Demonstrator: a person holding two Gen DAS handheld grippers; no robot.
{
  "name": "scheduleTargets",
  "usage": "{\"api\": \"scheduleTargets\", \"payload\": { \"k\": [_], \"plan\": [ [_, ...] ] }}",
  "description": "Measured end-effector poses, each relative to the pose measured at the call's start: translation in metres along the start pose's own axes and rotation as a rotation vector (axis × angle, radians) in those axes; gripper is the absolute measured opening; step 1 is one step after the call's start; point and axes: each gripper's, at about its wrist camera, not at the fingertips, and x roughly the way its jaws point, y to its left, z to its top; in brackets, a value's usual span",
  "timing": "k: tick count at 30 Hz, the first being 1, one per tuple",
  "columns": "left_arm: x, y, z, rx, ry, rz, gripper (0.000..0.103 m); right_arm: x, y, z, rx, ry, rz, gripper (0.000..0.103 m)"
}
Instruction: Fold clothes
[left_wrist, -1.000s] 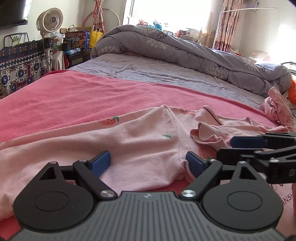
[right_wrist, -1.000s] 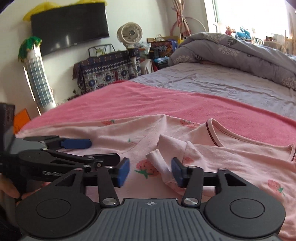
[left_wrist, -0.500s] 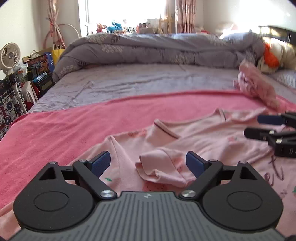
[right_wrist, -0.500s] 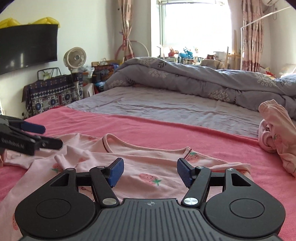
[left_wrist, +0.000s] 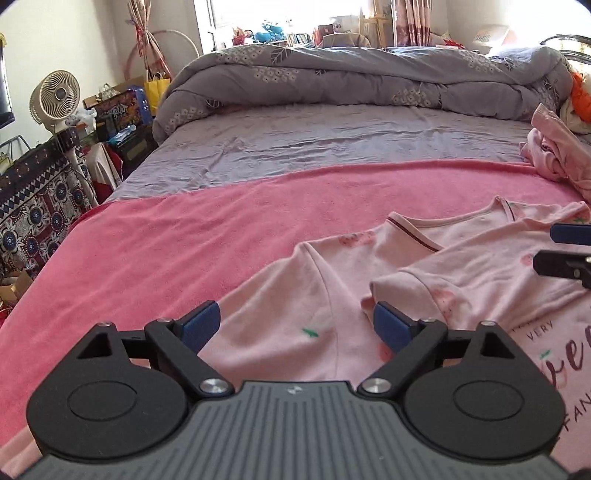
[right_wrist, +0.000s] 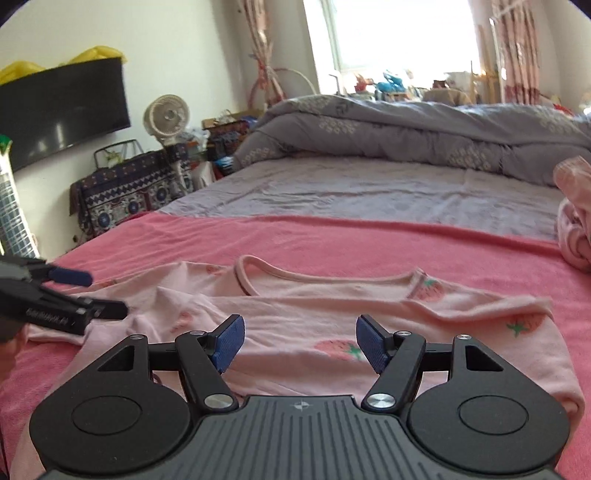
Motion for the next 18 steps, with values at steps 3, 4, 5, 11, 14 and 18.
{"api": "scheduleTargets", "payload": {
  "k": [3,4,5,11,14,18],
  "plan": [
    [0.018,0.003,0.006,0.046,0.041,0.01,0.092,0.02,0.023,0.008,-0.074,0.009,0.027,0.067],
    [0.021,0.003,0.005,0.071,0.044,0.005,0.092,0.027,0.03,0.01,-0.092,0.014,0.042,0.067],
    [0.024,0.002,0.003,0.099,0.047,-0.005,0.092,0.033,0.039,0.01,-0.121,0.022,0.057,0.067],
    [0.037,0.004,-0.001,0.201,0.038,-0.108,0.092,0.057,0.085,-0.011,-0.359,0.08,0.051,0.067],
    [0.037,0.003,0.002,0.259,0.007,-0.143,0.091,0.057,0.078,-0.01,-0.315,0.091,0.084,0.068],
    [0.046,-0.001,0.002,0.339,0.012,-0.174,0.09,0.061,0.06,-0.007,-0.205,0.133,0.153,0.069]
  ]
}}
